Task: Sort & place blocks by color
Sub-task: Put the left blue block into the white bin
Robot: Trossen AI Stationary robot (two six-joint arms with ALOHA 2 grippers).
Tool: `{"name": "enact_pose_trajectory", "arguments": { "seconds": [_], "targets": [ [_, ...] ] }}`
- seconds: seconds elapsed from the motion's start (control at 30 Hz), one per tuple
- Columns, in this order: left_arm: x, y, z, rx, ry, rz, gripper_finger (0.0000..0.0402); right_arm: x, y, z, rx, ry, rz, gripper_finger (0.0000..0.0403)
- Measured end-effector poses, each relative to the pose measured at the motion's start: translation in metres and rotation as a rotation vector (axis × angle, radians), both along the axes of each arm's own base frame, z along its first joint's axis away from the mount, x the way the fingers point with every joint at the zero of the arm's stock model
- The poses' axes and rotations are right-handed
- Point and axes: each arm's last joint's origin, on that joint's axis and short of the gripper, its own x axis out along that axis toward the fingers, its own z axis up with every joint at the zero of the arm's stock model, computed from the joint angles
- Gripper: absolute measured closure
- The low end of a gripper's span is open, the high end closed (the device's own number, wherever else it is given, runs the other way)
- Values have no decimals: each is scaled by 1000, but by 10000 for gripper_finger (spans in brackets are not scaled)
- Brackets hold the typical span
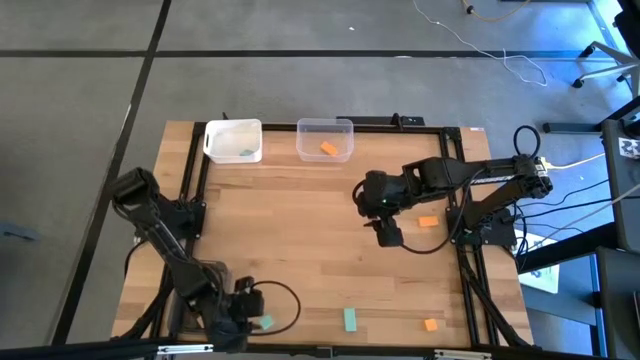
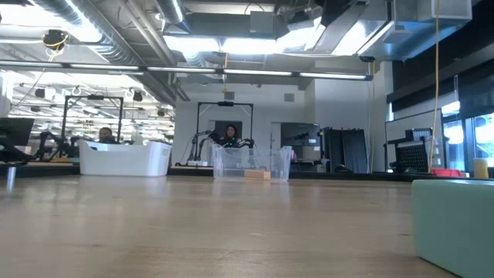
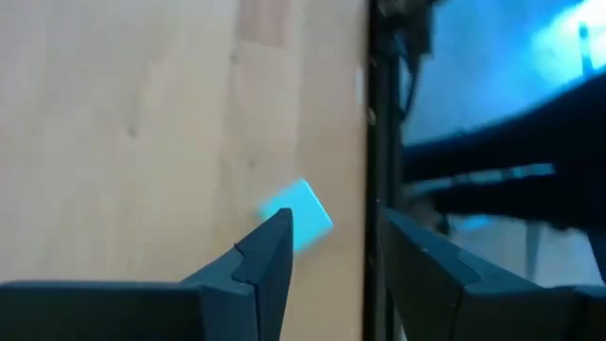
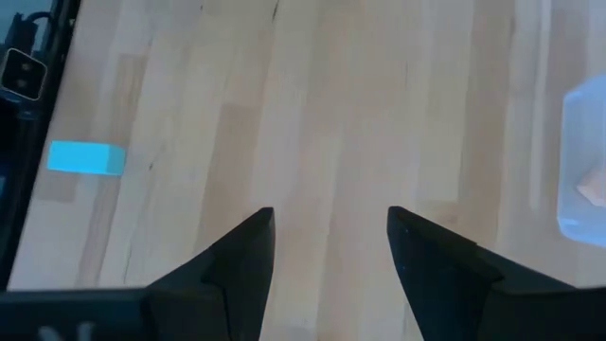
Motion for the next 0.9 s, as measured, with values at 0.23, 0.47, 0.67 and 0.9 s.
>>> {"name": "enact_pose_trajectory", "arguments": {
  "seconds": [0.23,0.47,0.67,0.9],
  "targets": [
    [2,2,-1,18,-56,123,253,0,0,0,0,0,-3,196],
    [3,1,-5,35,-61,149,253,0,-1,0,-24,-4,-17,196],
    [5,-8,-27,29,-1,151,253,0,-1,0,-28,-8,-19,196],
    [3,-13,-39,34,38,139,253,1,-1,0,-29,-10,-20,196]
  ]
}}
